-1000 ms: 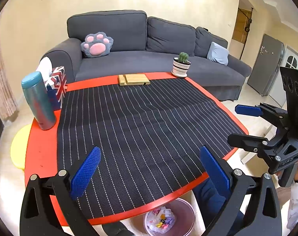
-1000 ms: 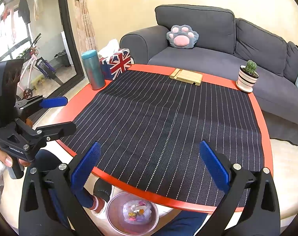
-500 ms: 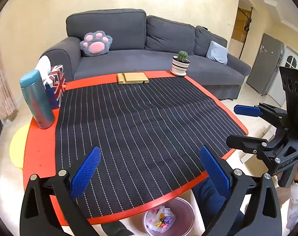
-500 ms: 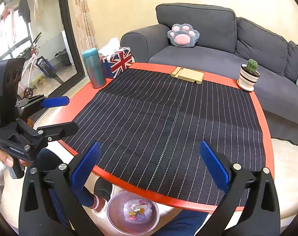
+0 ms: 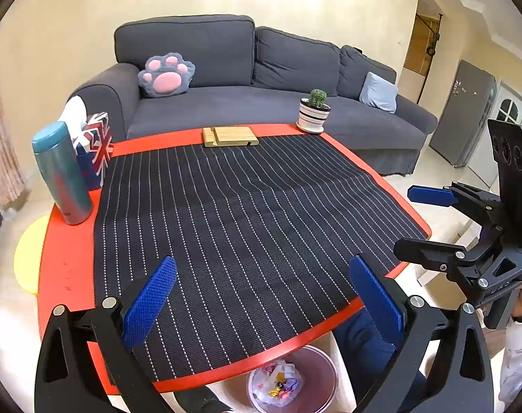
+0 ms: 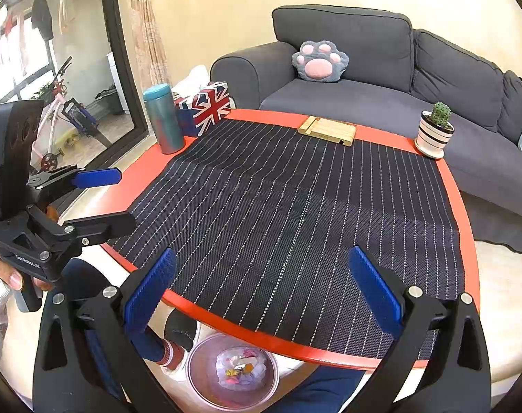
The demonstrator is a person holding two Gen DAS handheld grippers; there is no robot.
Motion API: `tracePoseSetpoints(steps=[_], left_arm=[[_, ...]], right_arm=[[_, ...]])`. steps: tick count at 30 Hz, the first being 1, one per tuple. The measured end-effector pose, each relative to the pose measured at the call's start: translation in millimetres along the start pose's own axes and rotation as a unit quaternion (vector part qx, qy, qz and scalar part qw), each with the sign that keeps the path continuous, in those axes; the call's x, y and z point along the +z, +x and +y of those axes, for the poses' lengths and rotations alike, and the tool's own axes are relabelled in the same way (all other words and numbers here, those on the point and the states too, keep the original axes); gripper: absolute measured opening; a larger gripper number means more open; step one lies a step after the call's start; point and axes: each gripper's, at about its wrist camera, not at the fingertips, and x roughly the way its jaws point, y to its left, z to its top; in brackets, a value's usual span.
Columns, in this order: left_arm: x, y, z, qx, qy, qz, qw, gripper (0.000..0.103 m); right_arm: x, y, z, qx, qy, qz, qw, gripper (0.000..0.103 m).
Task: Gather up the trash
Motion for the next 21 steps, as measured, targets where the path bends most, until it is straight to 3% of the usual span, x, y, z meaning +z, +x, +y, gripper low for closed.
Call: tracePoseSetpoints(steps=[21], left_arm=[[0.6,3.3,0.2,-0.003,0.002,0.005,1.0000,0.097]], right_arm=[[-4.2,0.9,4.0,0.002,-0.003,0.003,1.000,0.099]])
